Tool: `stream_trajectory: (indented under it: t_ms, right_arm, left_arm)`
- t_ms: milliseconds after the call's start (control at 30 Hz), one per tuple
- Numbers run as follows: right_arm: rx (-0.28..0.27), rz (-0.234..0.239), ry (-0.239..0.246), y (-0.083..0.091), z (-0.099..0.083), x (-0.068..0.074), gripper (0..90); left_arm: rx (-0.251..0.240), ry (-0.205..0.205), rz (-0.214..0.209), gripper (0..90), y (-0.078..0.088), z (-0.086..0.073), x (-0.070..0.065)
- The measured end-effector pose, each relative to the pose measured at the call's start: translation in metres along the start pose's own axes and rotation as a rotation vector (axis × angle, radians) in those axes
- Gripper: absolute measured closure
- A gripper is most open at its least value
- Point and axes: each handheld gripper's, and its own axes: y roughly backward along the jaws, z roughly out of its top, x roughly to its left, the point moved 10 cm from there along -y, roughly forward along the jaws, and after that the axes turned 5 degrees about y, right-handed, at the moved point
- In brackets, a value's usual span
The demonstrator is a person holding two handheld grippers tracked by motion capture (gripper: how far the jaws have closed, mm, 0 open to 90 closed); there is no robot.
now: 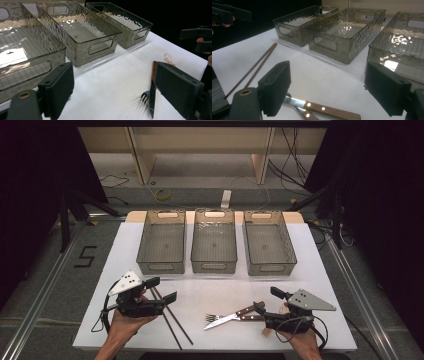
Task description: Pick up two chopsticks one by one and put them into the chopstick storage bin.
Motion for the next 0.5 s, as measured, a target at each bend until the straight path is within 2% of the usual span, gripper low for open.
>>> stream_trajectory:
  t_ms: [367,433,467,500]
  right_arm:
    - [0.003,0.0,0.0,0.0006,0.0,-0.0007,22.2]
    - [0.002,0.001,-0.001,0.0006,0.0001,-0.0007,22.2]
    - [0.004,0.001,-0.001,0.0006,-0.0001,-0.0007,22.3]
    - [0.004,0.001,-0.001,0.0006,-0.0001,-0.0007,22.3]
  left_arm:
    - [0.033,-0.018,0.011,15.6,-0.0025,-0.0009,0.0014]
    - [0.062,-0.039,0.031,15.6,-0.0028,-0.0013,0.0034]
    - [0.092,-0.064,0.066,15.6,-0.0039,-0.0024,0.0067]
    - [0.124,-0.086,0.077,15.6,-0.0048,-0.0039,0.0083]
